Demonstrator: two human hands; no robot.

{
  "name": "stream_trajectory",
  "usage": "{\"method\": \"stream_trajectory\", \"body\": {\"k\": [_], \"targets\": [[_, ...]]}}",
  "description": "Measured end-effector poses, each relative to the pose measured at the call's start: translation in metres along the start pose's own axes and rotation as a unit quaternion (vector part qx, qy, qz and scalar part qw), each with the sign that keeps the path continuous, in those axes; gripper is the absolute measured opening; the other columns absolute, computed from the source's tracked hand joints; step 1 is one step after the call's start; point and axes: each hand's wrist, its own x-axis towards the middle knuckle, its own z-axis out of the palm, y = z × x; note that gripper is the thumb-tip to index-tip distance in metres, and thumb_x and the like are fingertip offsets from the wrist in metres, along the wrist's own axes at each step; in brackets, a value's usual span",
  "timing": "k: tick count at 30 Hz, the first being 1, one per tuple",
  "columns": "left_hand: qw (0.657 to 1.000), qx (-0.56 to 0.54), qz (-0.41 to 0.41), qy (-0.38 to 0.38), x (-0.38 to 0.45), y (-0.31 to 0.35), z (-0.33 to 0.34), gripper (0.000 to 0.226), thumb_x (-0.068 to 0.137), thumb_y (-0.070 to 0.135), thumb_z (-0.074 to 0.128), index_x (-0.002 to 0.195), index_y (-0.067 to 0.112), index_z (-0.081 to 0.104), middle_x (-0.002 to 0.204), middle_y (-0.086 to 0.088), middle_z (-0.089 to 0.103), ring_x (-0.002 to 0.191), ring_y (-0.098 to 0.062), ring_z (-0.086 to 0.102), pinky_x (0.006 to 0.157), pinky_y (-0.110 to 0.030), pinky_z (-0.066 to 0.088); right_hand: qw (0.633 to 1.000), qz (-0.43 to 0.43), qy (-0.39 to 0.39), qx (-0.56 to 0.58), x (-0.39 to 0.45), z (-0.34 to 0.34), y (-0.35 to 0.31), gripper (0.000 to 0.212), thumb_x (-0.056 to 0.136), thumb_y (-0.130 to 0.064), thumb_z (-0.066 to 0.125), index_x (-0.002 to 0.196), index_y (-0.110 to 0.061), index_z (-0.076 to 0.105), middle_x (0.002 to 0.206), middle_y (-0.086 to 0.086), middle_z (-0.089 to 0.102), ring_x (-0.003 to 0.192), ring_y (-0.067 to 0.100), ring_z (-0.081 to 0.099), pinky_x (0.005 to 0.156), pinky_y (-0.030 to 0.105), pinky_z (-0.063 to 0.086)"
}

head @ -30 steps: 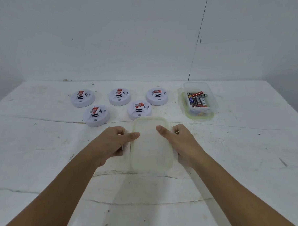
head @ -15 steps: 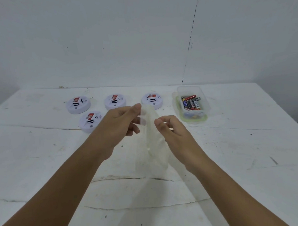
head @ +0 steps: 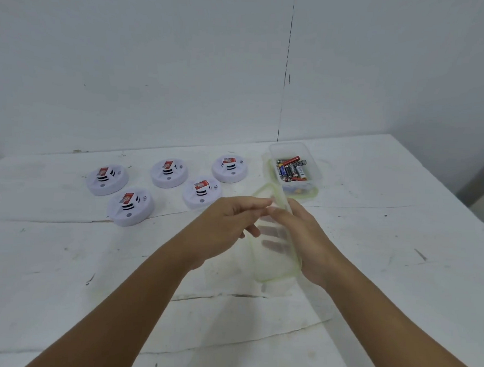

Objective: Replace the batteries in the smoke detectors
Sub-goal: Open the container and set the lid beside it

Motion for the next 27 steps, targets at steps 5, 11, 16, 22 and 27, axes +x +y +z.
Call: {"method": "stream_trajectory", "body": {"k": [5, 11, 16, 22, 27], "targets": [[0.969, 0.186, 0.018, 0.16, -0.011, -0.021, -0.02, 0.01, 0.098, 0.037, 0.066, 0.107, 0.038, 0.07, 0.094, 0.012, 0.07, 0.071, -0.003, 0.061, 0.06, -0.012, 0.044, 0.996, 0.036, 0.081, 0.009, 0.013, -0.022, 0.014, 0.029, 0.101, -0.01, 0.057, 0.129, -0.015, 0.064, 0.111, 0.01, 0.076, 0.093, 0.025, 0.077, 0.081, 0.034, 0.062], [0.904, 0.332, -0.194, 0.187, -0.035, -0.047, -0.064, 0.055, 0.09, 0.061, 0.066, 0.122, 0.02, 0.047, 0.1, 0.002, 0.059, 0.093, -0.018, 0.059, 0.076, -0.033, 0.042, 0.969, 0.02, 0.1, -0.223, 0.023, -0.036, 0.025, 0.022, 0.105, -0.021, 0.052, 0.105, -0.014, 0.073, 0.105, 0.003, 0.074, 0.098, 0.021, 0.069, 0.072, 0.028, 0.05], [0.944, 0.168, -0.252, 0.132, -0.043, -0.066, -0.073, 0.036, 0.098, 0.047, 0.065, 0.102, 0.012, 0.059, 0.078, -0.008, 0.077, 0.065, -0.017, 0.066, 0.064, -0.03, 0.051, 0.905, -0.015, 0.081, -0.416, 0.035, -0.034, 0.029, 0.017, 0.103, -0.036, 0.056, 0.1, -0.021, 0.064, 0.09, -0.006, 0.064, 0.091, 0.019, 0.062, 0.072, 0.03, 0.045], [0.96, 0.11, -0.209, 0.152, -0.045, -0.065, -0.077, 0.025, 0.103, 0.021, 0.059, 0.091, -0.001, 0.062, 0.071, -0.016, 0.075, 0.056, -0.02, 0.064, 0.057, -0.03, 0.05, 0.909, -0.015, 0.082, -0.409, 0.036, -0.035, 0.029, 0.027, 0.098, -0.042, 0.066, 0.118, -0.025, 0.058, 0.101, -0.005, 0.063, 0.086, 0.017, 0.064, 0.062, 0.028, 0.046], [0.967, 0.11, -0.165, 0.163, -0.034, -0.048, -0.077, 0.022, 0.102, 0.017, 0.06, 0.094, -0.004, 0.064, 0.071, -0.018, 0.075, 0.053, -0.018, 0.063, 0.054, -0.028, 0.049, 0.905, -0.007, 0.079, -0.418, 0.042, -0.038, 0.032, 0.034, 0.095, -0.043, 0.07, 0.103, -0.014, 0.055, 0.097, 0.004, 0.066, 0.09, 0.024, 0.066, 0.076, 0.039, 0.054]]}}
